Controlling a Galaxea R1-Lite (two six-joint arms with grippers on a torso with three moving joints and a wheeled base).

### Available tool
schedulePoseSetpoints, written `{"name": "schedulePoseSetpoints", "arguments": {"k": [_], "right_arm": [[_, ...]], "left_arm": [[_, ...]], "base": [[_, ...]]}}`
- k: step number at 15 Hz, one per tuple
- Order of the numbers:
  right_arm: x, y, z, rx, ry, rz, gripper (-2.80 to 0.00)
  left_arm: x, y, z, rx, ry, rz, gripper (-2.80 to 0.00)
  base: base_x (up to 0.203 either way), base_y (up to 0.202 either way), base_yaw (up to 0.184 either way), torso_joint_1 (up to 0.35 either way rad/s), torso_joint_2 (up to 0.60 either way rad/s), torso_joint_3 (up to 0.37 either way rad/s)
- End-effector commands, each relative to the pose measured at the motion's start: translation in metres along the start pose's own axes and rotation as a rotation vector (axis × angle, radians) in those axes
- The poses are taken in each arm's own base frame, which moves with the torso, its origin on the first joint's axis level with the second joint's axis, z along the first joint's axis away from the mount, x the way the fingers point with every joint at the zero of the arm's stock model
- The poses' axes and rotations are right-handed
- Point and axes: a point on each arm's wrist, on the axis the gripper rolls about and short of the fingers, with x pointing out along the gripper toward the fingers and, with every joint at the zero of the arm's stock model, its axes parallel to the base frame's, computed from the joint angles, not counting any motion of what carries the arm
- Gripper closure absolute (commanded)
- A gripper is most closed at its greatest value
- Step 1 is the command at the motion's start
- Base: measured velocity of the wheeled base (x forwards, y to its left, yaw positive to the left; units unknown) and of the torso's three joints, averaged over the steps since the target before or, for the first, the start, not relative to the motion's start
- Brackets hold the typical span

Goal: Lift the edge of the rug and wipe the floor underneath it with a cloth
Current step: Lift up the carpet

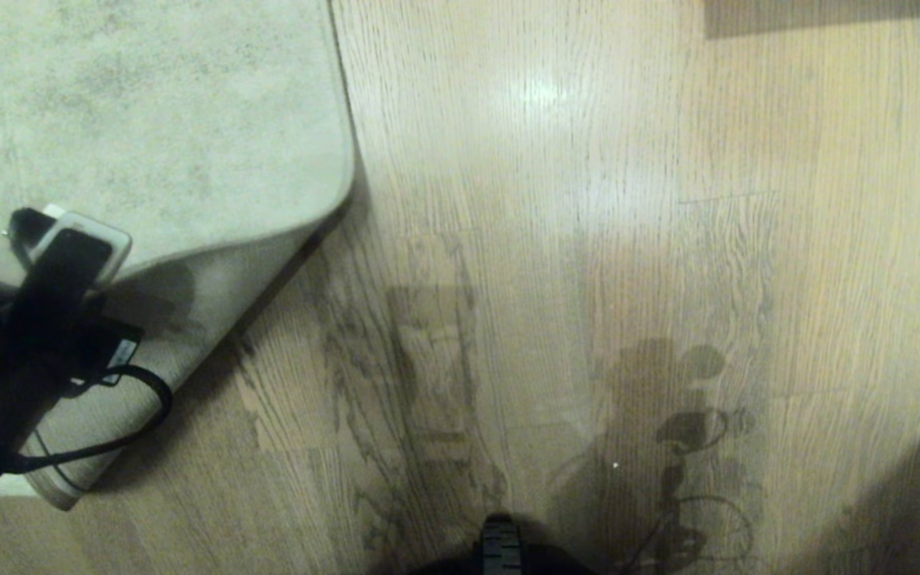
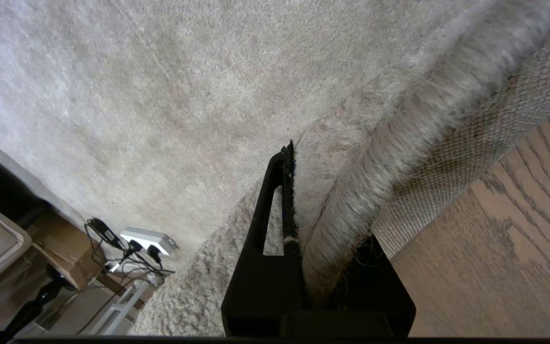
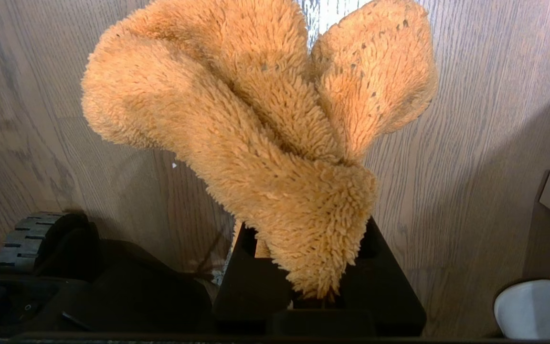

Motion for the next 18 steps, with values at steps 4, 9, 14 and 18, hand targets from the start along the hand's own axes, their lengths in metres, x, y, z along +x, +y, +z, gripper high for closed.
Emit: {"name": "schedulePoseSetpoints", "arguments": {"k": [4, 9, 14, 18], "right_arm": [[0.0001, 0.0000, 0.0001, -0.001, 0.001, 0.000, 0.00], [0.0001, 0.0000, 0.0001, -0.001, 0.001, 0.000, 0.00], [0.0001, 0.0000, 0.0001, -0.001, 0.001, 0.000, 0.00], [0.0001, 0.0000, 0.0001, -0.001, 0.001, 0.000, 0.00]], "left_arm": [[0.0013, -0.0004, -0.0010, -0.013, 0.007, 0.004, 0.00], [0.0014, -0.0005, -0.0018, -0.012, 0.010, 0.004, 0.00], [0.0022, 0.0009, -0.0027, -0.015, 0.015, 0.012, 0.00], [0.0023, 0.0005, -0.0027, -0.011, 0.015, 0.010, 0.00]], "base": [[0.000, 0.000, 0.000, 0.000, 0.00, 0.000], [0.000, 0.000, 0.000, 0.000, 0.00, 0.000], [0.000, 0.000, 0.000, 0.000, 0.00, 0.000], [0.000, 0.000, 0.000, 0.000, 0.00, 0.000]]}}
